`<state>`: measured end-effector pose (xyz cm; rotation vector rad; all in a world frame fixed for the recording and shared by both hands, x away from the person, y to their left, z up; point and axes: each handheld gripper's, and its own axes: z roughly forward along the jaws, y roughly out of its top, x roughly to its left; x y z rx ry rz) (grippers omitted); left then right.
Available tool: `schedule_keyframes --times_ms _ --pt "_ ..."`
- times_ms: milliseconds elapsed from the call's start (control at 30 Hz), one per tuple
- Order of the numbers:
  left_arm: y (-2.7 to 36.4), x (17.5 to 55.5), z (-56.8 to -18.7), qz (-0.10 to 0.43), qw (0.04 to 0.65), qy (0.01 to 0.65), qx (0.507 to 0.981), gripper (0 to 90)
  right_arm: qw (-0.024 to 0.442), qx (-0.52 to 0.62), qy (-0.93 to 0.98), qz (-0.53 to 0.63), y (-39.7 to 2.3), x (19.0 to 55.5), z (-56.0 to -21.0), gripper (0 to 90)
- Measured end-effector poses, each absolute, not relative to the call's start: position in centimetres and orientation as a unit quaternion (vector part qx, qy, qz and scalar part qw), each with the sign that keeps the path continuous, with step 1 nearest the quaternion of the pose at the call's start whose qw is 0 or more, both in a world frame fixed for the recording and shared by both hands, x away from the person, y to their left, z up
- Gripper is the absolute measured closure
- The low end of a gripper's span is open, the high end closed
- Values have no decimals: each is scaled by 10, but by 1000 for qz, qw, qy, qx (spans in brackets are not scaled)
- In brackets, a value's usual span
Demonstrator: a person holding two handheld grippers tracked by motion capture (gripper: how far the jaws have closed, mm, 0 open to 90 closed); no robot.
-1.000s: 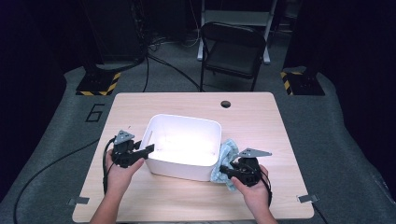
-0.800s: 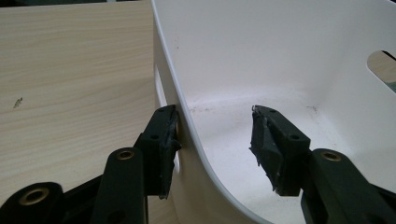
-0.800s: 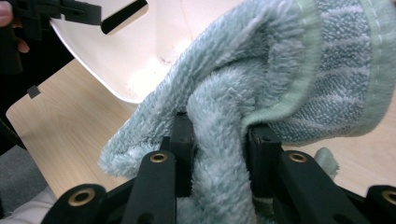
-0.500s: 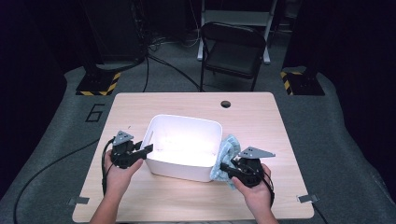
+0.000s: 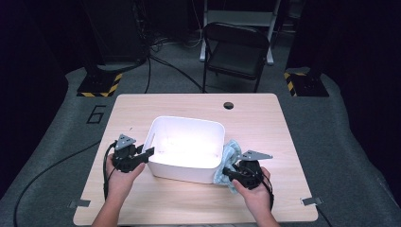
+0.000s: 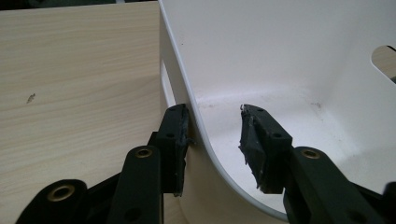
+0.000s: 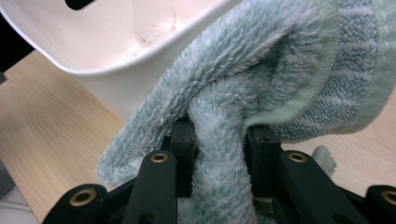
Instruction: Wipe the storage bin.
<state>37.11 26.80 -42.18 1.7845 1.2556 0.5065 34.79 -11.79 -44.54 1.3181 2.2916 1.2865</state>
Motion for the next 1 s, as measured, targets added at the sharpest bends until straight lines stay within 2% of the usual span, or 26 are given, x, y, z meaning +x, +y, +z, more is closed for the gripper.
schedule_keyframes --times_ms 500,600,833,1000 --pt "268 370 -421 205 434 506 717 613 71 472 786 392 -115 364 -487 691" --pt "268 370 -422 204 434 506 716 611 49 486 785 380 -115 366 -495 690" --pt "265 367 -421 194 439 506 717 596 66 484 785 380 -121 373 -501 684" --pt "261 365 -422 157 460 505 713 579 60 499 778 376 -132 376 -500 679"
